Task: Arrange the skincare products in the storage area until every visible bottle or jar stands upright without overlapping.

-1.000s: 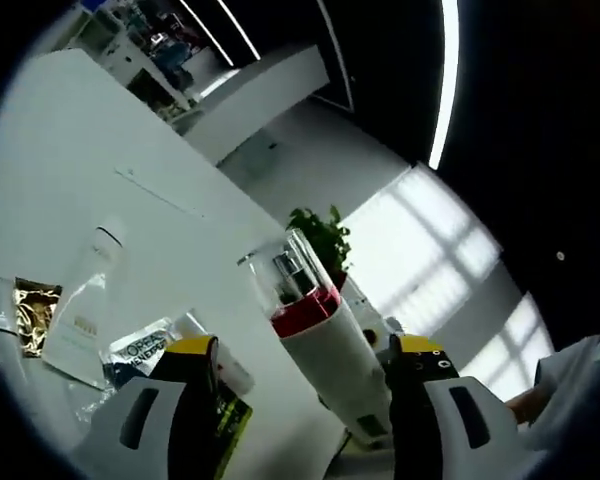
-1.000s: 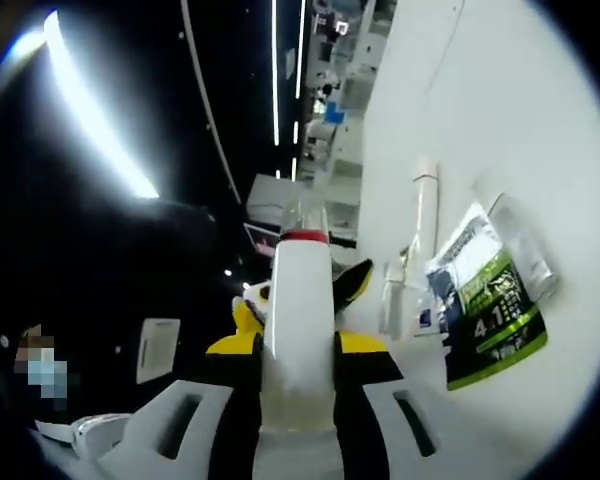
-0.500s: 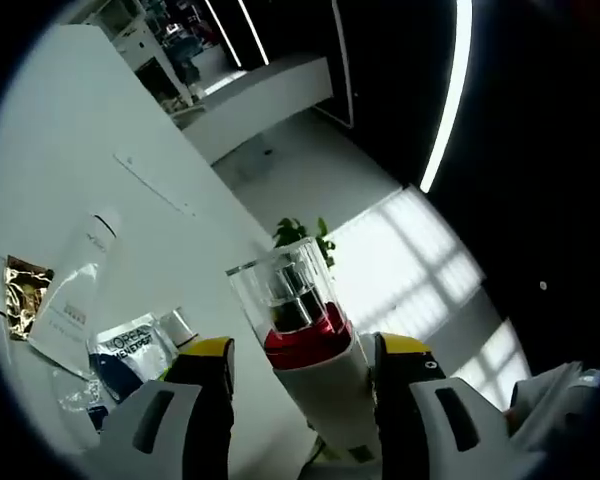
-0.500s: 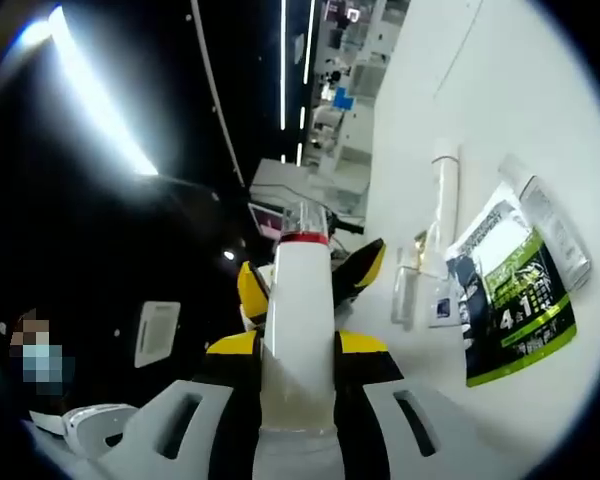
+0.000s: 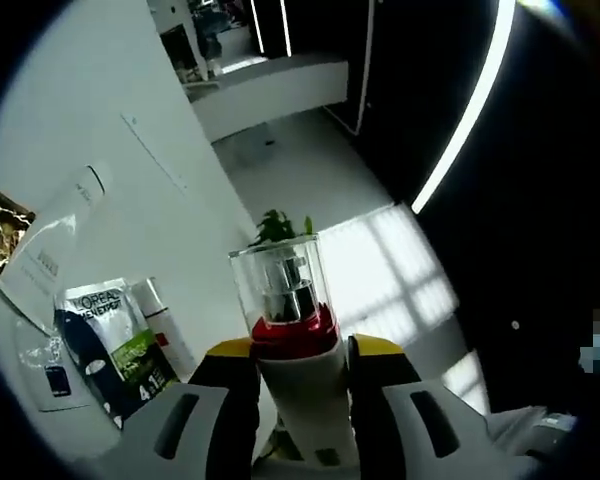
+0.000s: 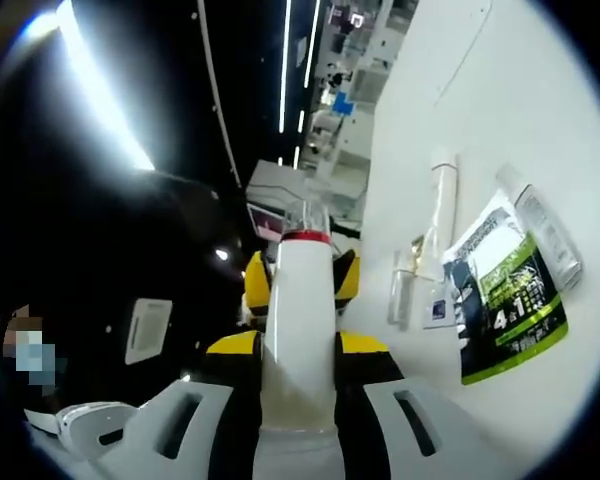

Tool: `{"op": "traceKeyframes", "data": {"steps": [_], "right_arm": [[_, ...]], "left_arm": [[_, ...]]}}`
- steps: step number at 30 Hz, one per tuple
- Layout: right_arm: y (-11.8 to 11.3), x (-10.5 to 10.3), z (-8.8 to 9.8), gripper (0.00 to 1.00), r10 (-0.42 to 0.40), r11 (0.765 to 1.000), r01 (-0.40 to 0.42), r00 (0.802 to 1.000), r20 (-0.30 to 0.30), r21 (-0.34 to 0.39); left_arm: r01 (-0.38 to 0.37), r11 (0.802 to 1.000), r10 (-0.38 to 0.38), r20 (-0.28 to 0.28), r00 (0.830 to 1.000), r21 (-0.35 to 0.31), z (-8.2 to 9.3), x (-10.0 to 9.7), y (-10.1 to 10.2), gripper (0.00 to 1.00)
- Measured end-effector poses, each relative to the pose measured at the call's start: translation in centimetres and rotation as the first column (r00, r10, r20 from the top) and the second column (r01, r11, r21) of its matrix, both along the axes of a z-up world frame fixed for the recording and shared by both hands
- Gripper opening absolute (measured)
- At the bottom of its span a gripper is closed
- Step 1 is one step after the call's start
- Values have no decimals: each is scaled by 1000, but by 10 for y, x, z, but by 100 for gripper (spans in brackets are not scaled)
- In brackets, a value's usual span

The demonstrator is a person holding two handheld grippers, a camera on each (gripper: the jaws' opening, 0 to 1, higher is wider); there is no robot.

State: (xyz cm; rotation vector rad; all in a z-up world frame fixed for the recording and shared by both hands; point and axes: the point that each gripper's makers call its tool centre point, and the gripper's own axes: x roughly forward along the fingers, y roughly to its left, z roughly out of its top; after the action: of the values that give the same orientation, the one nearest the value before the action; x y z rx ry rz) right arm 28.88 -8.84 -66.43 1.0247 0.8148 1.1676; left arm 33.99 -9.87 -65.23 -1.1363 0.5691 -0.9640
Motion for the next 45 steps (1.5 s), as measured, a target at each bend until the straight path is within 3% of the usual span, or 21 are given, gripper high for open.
{"op": "traceKeyframes", "data": {"steps": [2, 4, 13, 18, 22, 33, 36, 42, 45], "right_arm": [[-1, -1, -1, 26, 0, 1000, 0, 1000, 2, -5], [-3, -3, -4, 26, 1, 1000, -1, 1000, 7, -17], [-3, -9, -13, 26, 27, 996, -21, 997, 73, -82], [-10, -5, -21, 26, 54, 980, -17, 981, 184, -197], [-13, -11, -20, 26, 81, 976, -35, 974, 213, -213], [-21, -17, -29, 26, 154, 955, -62, 939, 306, -290], [-24, -18, -35, 26, 183, 940, -66, 926, 331, -335], [-26, -22, -43, 26, 215, 927, -76, 911, 352, -368], [-27, -23, -51, 27, 254, 903, -81, 893, 372, -421]], "left_arm": [[1, 1000, -1, 13, 1000, 8, -1, -1, -2, 28], [23, 1000, -22, -45, 999, 5, -5, -2, -4, 27], [55, 998, -54, -31, 998, 29, -12, -4, -2, 26], [57, 997, -54, -45, 997, 57, -20, -4, -4, 26], [100, 994, -97, -66, 993, 47, -21, -8, -8, 26], [119, 982, -122, 10, 992, 147, -20, -13, -18, 25], [127, 975, -133, 22, 991, 184, -25, -15, -21, 25], [133, 950, -159, 69, 985, 281, -29, -17, -24, 25], [136, 932, -176, 91, 980, 336, -33, -20, -28, 25]]}}
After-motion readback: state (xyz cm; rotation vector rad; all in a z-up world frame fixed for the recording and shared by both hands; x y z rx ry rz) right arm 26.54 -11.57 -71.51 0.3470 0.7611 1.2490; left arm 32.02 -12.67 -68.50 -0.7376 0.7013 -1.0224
